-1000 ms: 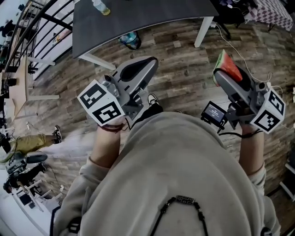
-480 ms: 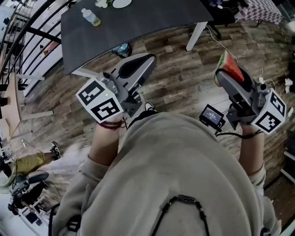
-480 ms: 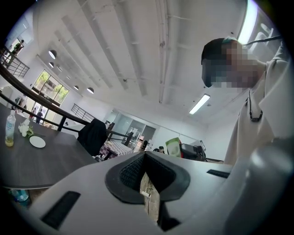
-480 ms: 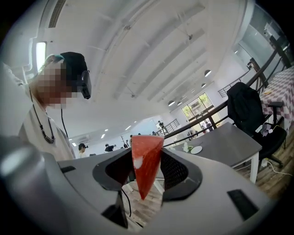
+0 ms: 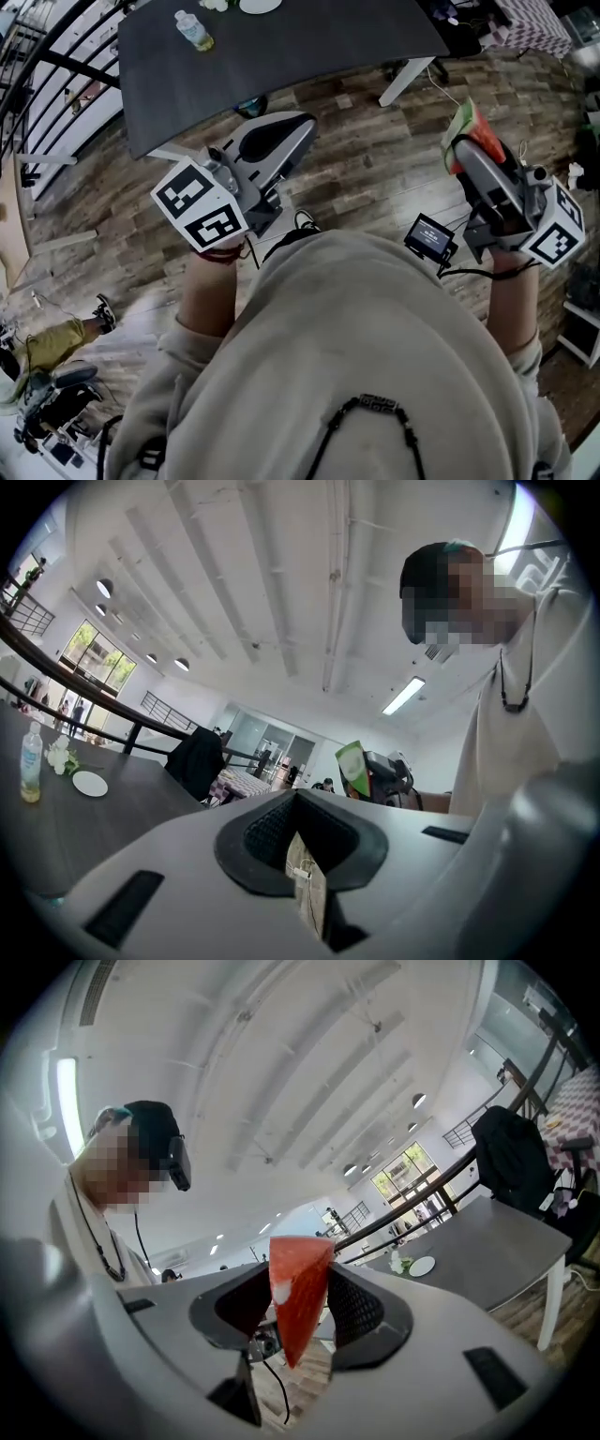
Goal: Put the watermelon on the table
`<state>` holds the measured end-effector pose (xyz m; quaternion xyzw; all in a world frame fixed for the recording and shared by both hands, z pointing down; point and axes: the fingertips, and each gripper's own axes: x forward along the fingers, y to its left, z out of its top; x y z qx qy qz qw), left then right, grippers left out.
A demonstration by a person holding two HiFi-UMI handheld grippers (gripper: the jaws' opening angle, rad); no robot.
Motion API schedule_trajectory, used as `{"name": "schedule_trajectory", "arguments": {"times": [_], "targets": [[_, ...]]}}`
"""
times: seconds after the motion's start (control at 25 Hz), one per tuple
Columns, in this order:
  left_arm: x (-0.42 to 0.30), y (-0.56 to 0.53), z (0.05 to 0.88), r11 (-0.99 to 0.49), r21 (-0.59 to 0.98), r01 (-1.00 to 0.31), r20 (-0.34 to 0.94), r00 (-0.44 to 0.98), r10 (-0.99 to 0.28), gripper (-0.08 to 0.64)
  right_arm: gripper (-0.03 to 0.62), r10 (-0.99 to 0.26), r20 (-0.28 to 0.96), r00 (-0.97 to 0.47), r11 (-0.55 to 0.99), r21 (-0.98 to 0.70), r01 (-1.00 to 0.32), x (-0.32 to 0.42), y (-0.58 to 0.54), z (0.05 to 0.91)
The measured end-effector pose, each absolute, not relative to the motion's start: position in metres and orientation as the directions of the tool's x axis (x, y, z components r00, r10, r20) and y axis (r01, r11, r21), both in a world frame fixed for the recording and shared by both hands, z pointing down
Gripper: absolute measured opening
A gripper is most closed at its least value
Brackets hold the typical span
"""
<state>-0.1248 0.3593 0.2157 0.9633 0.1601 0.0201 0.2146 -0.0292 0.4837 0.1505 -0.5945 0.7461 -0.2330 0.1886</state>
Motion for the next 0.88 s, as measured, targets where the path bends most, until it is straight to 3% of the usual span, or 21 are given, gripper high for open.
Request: {"name": "schedule_trajectory", "arguments": {"times": [0.24, 0.88], "targets": [[-0.156, 0.311, 0.227, -0.853, 0.438, 0.284, -0.050, 0.955, 0.292, -0.003, 0.198, -0.961, 0.014, -0.276, 0.213, -0.600, -0.772, -0.041, 0.425, 0.148], [-0.191, 0.260, 0.238, -0.874, 0.477, 0.097, -0.036, 0.995, 0.091, -0.003, 0.196, -0.873, -0.006, -0.488, 0.401, -0.579, -0.710, -0.064, 0.332, 0.146]]}}
